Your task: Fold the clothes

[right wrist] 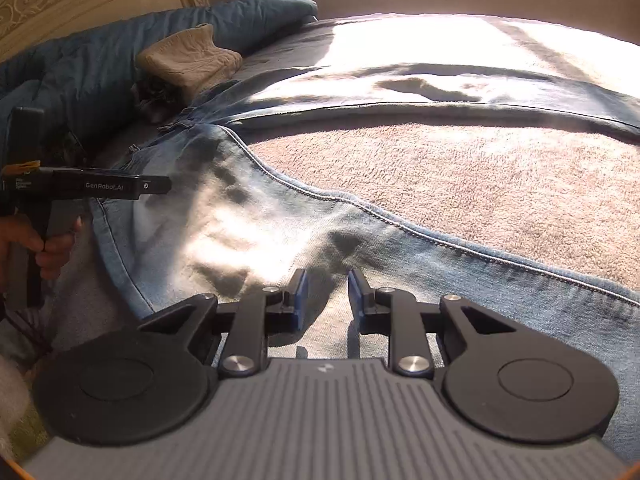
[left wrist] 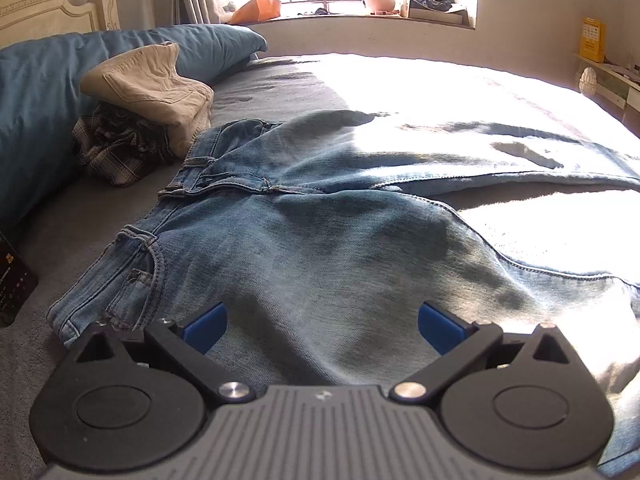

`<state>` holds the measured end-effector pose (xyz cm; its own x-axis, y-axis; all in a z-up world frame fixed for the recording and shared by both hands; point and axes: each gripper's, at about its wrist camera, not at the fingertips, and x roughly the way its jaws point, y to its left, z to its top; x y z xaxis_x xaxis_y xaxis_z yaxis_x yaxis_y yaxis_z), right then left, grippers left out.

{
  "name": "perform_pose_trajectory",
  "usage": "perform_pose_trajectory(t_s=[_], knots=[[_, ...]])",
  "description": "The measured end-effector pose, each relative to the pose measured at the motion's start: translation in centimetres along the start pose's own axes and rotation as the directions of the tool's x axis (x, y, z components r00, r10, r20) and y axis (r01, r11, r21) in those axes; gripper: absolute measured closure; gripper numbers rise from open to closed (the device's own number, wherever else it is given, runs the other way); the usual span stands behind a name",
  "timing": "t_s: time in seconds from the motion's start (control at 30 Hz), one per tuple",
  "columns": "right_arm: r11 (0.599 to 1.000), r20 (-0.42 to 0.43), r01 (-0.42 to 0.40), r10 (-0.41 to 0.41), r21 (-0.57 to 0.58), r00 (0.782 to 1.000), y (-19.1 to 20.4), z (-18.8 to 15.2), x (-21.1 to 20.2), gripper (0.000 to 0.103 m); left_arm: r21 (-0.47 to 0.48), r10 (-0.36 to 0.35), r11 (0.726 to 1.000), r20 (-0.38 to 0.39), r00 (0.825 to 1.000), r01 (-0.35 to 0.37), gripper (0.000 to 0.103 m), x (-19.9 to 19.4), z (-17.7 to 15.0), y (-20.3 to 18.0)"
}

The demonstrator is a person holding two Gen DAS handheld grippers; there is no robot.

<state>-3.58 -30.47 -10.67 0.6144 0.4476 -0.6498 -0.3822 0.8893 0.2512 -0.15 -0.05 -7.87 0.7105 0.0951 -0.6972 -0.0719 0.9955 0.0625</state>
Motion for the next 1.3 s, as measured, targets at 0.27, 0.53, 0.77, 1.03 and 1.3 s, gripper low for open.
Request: perform_pose_trajectory(t_s=[0.27,0.53,0.77,1.03,1.3], knots=[[0.949,-0.033,-0.184,0.182,-0.254,0.983,6.8,3.4,5.0,0.09,-0.035,0.126,0.991,-0.006,0.992,-0.126,0.001,-1.9,-1.6,3.5],[0.961,-0.074,-0.028,0.007,-0.276,0.997,6.5,5.2,9.5,0.097,-0.054,0.161,0.984,-0.107,0.981,-0.168,0.001,-0.8,-4.0,5.4],[0.899,-0.076,-0.198,0.183,-0.392,0.98,12.1,7.4,10.6,0.096,-0.196,0.095,0.973,-0.154,0.983,-0.125,0.0,-0.2,-5.0,7.9],[0.876,-0.041,-0.092,0.082,-0.474,0.996,12.5,9.8,16.5,0.101,-0.165,0.107,0.977,-0.156,0.982,-0.133,0.0,-0.4,-5.2,7.9],[0.885,-0.054,-0.218,0.214,-0.412,0.975,13.5,10.4,15.3,0.098,-0.156,0.109,0.979,-0.158,0.981,-0.134,0.0,-0.2,-5.4,7.7]])
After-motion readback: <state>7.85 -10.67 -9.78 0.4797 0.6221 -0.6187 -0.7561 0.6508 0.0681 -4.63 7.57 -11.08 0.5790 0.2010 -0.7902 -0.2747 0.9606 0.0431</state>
